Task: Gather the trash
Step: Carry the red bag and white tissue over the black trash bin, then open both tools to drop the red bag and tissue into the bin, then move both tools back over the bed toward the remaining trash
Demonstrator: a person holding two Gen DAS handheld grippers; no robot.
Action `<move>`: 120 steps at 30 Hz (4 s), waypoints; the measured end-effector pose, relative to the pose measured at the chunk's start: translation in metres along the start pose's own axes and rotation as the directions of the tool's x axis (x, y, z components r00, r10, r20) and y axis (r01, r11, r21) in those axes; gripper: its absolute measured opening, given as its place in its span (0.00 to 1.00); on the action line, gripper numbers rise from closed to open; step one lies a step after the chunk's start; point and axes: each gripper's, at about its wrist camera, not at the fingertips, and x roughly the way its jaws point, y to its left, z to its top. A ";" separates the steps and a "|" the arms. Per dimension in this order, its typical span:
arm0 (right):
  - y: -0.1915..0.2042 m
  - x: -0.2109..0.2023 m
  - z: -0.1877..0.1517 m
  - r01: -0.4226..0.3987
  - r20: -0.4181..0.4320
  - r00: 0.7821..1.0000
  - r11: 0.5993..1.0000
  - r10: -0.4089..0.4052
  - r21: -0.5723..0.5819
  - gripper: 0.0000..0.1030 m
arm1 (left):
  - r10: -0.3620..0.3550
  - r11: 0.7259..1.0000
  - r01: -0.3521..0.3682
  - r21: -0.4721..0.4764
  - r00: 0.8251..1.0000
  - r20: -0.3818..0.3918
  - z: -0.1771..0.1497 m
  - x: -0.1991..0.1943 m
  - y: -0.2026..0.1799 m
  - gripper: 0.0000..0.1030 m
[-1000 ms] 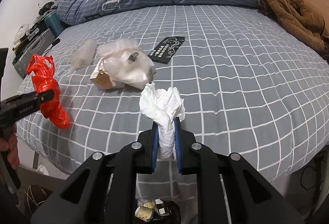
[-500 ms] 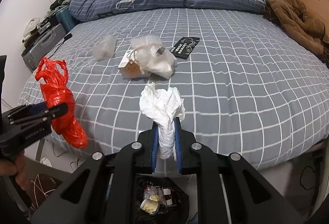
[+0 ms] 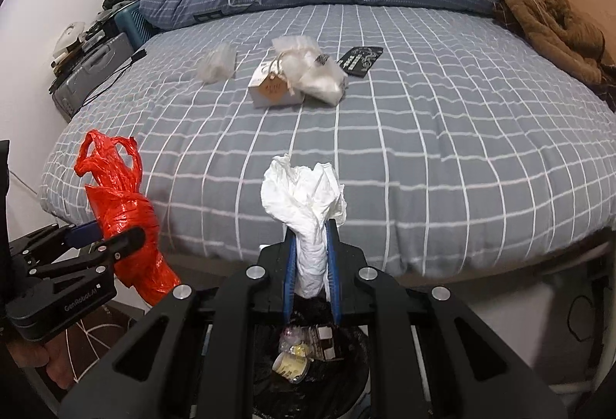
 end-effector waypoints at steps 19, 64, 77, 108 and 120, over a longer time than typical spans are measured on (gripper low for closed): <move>0.013 0.010 -0.080 0.009 -0.082 0.997 1.000 -0.008 0.011 0.13 | -0.029 0.999 0.026 -0.029 0.995 -0.094 -0.077 0.022 0.004 0.46; 0.004 0.091 -0.147 0.053 -0.269 0.962 0.999 -0.054 -0.008 0.83 | -0.062 0.998 0.057 -0.028 0.959 -0.275 -0.129 0.112 -0.006 0.46; -0.080 0.058 -0.159 0.195 -0.227 0.959 0.976 -0.168 0.099 0.93 | -0.134 0.984 0.164 0.073 0.941 -0.311 -0.134 0.120 -0.087 0.46; -0.071 0.027 -0.139 0.207 -0.113 0.974 0.976 -0.199 0.064 0.93 | -0.078 0.996 0.086 0.034 0.976 -0.203 -0.117 0.086 -0.068 0.94; -0.055 -0.011 -0.098 0.188 -0.008 0.982 0.981 -0.188 0.053 0.93 | -0.081 0.997 0.082 0.007 0.995 -0.064 -0.079 0.032 -0.047 0.94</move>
